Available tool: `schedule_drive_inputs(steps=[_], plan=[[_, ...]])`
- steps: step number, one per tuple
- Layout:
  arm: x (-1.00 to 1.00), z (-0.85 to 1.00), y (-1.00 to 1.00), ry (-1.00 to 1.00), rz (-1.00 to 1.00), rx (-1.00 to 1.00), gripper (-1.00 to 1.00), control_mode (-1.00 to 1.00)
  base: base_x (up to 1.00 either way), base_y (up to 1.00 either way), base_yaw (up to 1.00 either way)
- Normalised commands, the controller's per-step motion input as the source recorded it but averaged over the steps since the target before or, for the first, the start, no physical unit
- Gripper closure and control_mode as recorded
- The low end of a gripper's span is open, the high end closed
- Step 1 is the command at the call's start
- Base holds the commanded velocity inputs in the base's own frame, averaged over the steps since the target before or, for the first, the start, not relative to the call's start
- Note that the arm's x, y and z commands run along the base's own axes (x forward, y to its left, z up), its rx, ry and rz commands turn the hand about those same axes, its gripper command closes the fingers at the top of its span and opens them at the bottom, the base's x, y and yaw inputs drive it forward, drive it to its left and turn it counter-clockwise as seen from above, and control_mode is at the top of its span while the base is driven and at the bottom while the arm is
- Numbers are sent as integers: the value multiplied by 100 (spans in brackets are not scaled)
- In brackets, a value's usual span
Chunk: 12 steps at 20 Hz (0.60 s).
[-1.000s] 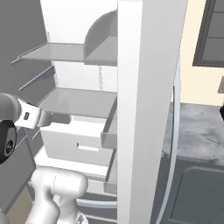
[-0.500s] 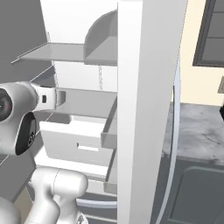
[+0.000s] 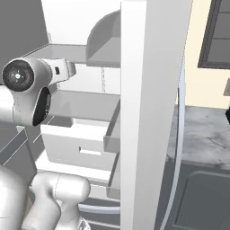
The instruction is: There is a bowl on the dining counter. Grab a lemon wedge from the fridge and place it in the bowl. Then get the liquor bottle and glass cup from the cabinet and place them next to the bowl.
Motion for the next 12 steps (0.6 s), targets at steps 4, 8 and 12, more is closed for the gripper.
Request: schedule_drive_inputs(steps=[4, 8, 12], plan=[[44, 23, 0, -4, 5, -17, -100, -100, 0, 0, 0], [10, 0, 0, -2, 0, -5, -100, -100, 0, 0, 0], [35, -2, 0, 0, 0, 0, -100, -100, 0, 0, 0]])
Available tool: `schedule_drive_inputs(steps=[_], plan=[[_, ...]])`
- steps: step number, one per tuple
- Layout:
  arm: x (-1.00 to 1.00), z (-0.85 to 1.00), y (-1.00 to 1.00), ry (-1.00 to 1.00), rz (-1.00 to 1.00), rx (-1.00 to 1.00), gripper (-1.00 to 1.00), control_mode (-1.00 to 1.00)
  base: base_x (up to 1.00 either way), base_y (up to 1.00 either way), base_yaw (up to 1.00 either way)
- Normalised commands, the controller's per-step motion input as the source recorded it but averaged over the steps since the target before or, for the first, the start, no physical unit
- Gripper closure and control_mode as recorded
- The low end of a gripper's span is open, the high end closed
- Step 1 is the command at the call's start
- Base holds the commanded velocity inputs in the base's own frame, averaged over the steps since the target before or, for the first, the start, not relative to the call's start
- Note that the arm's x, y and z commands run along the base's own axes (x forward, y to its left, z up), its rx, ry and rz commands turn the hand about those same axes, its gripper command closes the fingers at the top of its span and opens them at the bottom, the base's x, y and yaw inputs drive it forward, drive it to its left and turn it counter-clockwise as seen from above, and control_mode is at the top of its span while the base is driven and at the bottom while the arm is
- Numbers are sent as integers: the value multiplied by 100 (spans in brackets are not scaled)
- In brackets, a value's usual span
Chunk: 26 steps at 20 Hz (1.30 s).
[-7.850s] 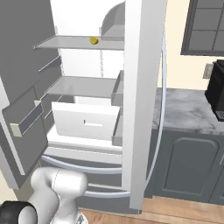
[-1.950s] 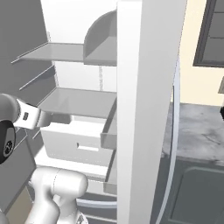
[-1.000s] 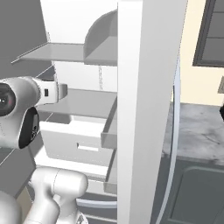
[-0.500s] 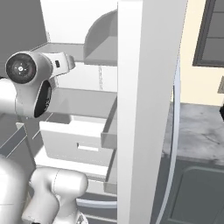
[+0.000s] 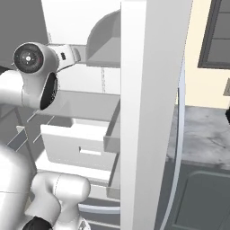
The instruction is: There is a bowl on the dining counter. Grab a lemon wedge from the fridge and place it in the bowl. Then get the liquor bottle and glass cup from the cabinet and place them next to the bowl.
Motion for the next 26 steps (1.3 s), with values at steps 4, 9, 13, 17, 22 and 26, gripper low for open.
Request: schedule_drive_inputs(steps=[4, 9, 13, 17, 22, 26], plan=[[37, -4, -5, 0, 0, 0, -100, -100, 0, 0, 0], [25, -4, -8, 0, 0, 0, -100, -100, 0, 0, 0], [22, 0, -7, 0, 0, 0, -100, -100, 0, 0, 0], [16, 1, -12, 0, 0, 0, -100, -100, 0, 0, 0], [19, 0, -25, 0, 0, 2, -100, -100, 0, 0, 0], [34, 0, -24, 1, 0, 4, -100, -100, 0, 0, 0]])
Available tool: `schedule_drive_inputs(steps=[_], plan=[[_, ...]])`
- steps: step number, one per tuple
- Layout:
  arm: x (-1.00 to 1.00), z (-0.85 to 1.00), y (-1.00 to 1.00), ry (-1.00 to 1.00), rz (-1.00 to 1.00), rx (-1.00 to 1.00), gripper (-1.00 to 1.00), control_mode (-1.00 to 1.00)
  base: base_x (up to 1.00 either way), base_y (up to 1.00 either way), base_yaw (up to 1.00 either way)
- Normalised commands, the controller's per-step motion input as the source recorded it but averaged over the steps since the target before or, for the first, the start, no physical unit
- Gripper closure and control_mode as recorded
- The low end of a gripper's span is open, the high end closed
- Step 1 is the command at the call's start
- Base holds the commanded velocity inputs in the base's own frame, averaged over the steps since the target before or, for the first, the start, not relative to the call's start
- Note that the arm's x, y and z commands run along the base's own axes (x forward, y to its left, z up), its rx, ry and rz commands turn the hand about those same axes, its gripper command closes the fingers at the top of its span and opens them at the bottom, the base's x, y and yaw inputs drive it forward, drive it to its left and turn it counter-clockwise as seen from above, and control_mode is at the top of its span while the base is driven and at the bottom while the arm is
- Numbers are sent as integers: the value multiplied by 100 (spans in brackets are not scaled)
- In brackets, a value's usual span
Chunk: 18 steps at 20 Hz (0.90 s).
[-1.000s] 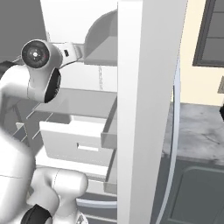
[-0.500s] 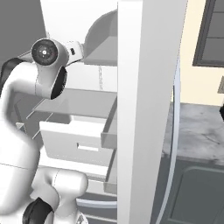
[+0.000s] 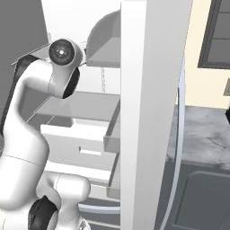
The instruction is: There is a bowl on the dining counter. Grab a lemon wedge from the fridge and place it in the bowl. Then get the liquor bottle and glass cup from the cabinet and place them next to the bowl.
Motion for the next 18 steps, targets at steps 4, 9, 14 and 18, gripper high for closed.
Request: schedule_drive_inputs(steps=[4, 9, 14, 18], plan=[[37, 0, -16, 3, 0, 1, -100, -100, 0, 0, 0], [40, 0, -13, 3, 0, 0, -100, -100, 0, 0, 0], [51, 0, -10, 6, 0, 0, -100, -100, 0, 0, 0], [40, 2, -6, 4, 0, 2, -100, -100, 0, 0, 0]])
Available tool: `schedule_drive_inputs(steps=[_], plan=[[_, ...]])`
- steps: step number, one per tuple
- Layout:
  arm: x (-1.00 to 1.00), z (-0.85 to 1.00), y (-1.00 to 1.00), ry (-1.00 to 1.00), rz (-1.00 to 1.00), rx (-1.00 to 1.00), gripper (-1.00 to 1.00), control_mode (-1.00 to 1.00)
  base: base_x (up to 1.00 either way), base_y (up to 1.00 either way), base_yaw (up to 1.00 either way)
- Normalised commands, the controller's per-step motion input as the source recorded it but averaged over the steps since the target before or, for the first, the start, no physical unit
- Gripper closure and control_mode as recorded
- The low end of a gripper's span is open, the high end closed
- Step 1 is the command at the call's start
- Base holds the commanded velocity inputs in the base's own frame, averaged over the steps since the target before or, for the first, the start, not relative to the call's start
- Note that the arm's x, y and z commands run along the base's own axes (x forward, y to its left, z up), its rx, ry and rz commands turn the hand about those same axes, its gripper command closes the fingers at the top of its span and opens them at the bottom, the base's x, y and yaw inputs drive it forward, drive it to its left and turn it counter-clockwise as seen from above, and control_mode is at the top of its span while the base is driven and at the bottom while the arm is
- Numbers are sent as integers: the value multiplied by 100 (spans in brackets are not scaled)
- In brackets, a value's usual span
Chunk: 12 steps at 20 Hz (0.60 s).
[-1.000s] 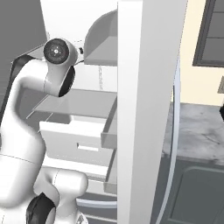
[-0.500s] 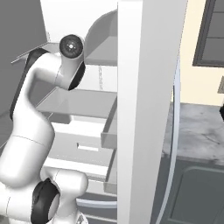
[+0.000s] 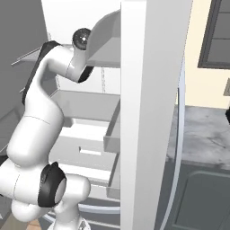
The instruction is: There is a bowl on the dining counter. Grab a lemon wedge from the fridge and place it in the bowl. Then get the liquor bottle and glass cup from the cabinet and place them next to the bowl.
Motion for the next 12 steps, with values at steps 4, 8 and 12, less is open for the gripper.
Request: schedule_drive_inputs(steps=[4, 8, 12], plan=[[27, 6, 0, 0, 0, 1, -100, -100, 0, 0, 0], [29, 2, 0, 0, 0, 1, -100, -100, 0, 0, 0], [29, 0, 0, 3, 0, 1, -100, -100, 0, 0, 0]])
